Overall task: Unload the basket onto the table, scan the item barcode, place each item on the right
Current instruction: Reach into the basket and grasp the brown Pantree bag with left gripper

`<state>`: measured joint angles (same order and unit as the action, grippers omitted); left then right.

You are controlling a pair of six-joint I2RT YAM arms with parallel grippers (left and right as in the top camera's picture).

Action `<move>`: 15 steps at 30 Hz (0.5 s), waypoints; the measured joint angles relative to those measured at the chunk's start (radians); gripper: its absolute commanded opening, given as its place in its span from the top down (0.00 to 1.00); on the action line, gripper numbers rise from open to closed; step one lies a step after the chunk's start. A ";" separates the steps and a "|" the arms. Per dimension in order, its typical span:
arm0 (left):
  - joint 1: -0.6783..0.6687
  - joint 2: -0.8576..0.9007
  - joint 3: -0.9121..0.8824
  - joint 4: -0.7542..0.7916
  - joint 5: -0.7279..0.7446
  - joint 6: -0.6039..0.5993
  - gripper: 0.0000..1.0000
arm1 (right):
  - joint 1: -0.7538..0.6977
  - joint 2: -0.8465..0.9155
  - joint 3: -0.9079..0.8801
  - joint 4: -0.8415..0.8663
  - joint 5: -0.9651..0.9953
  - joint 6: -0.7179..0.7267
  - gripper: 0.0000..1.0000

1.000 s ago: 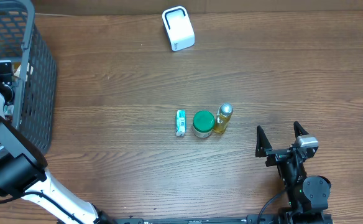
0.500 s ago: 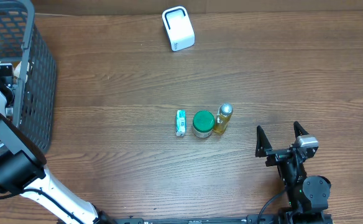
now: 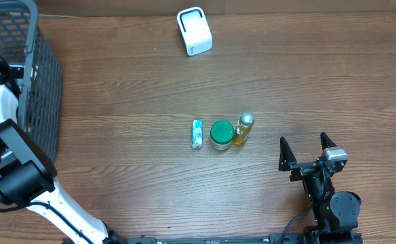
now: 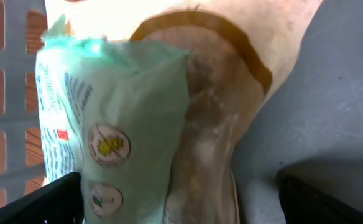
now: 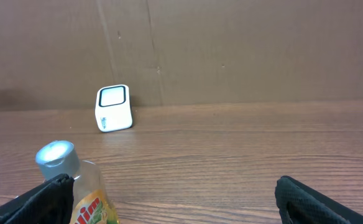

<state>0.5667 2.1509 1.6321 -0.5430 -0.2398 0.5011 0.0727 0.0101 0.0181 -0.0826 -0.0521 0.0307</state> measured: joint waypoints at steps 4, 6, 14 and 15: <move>-0.007 0.000 0.000 -0.003 -0.013 0.000 0.02 | 0.000 0.000 0.000 0.000 0.000 0.000 0.00; -0.007 0.000 0.000 -0.003 -0.015 0.000 0.09 | 0.000 0.000 0.000 0.000 0.000 0.000 0.00; 0.011 0.006 0.013 -0.006 0.018 -0.007 0.49 | 0.000 0.000 0.000 0.000 0.000 0.000 0.00; 0.017 0.008 0.016 -0.006 0.019 -0.010 0.54 | 0.000 0.000 0.000 0.000 0.000 0.000 0.00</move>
<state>0.5835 2.1593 1.6485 -0.5491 -0.2207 0.4915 0.0727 0.0101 0.0181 -0.0822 -0.0517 0.0307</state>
